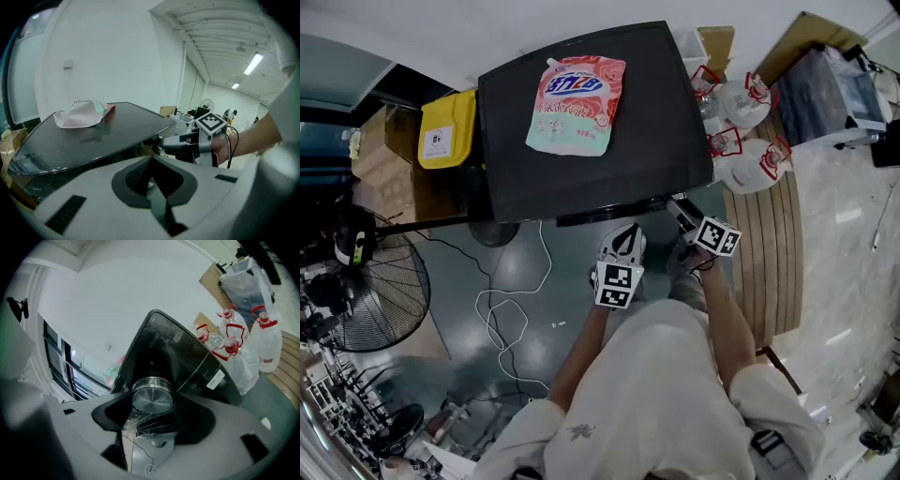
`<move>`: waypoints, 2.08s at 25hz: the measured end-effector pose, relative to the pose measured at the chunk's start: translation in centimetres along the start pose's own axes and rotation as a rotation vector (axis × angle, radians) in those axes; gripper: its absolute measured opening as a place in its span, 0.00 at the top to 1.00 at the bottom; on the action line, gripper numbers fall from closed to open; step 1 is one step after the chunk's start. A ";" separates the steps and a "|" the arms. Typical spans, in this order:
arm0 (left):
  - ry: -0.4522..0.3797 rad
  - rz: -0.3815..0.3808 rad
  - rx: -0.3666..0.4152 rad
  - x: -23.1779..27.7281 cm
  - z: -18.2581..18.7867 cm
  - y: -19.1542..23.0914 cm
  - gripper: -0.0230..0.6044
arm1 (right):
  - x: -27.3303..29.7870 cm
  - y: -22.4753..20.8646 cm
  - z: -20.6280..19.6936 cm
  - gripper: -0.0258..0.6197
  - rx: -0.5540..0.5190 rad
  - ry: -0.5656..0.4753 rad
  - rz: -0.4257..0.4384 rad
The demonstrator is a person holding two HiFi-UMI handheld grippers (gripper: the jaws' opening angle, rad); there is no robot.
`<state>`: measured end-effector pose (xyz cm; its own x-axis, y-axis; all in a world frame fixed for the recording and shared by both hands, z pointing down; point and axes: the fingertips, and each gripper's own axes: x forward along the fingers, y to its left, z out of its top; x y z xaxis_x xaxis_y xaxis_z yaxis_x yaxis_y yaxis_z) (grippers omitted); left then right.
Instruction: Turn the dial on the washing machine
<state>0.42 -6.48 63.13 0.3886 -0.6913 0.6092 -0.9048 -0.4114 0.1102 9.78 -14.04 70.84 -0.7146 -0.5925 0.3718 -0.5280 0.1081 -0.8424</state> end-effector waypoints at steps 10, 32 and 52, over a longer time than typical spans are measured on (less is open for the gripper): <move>0.004 0.001 -0.001 0.0 -0.2 -0.1 0.94 | 0.1 0.1 0.2 0.52 0.052 -0.019 0.027; 0.009 -0.007 0.009 -0.1 -0.4 -0.2 0.94 | -0.1 -0.6 -0.1 0.42 -0.717 0.137 -0.365; 0.021 -0.003 0.002 -0.2 -1.1 0.1 0.94 | -0.1 -0.8 -0.3 0.53 -0.791 0.144 -0.464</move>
<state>0.08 -5.68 63.86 0.3880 -0.6774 0.6250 -0.9031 -0.4150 0.1109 10.10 -13.84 71.62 -0.3759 -0.6136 0.6944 -0.8968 0.4297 -0.1057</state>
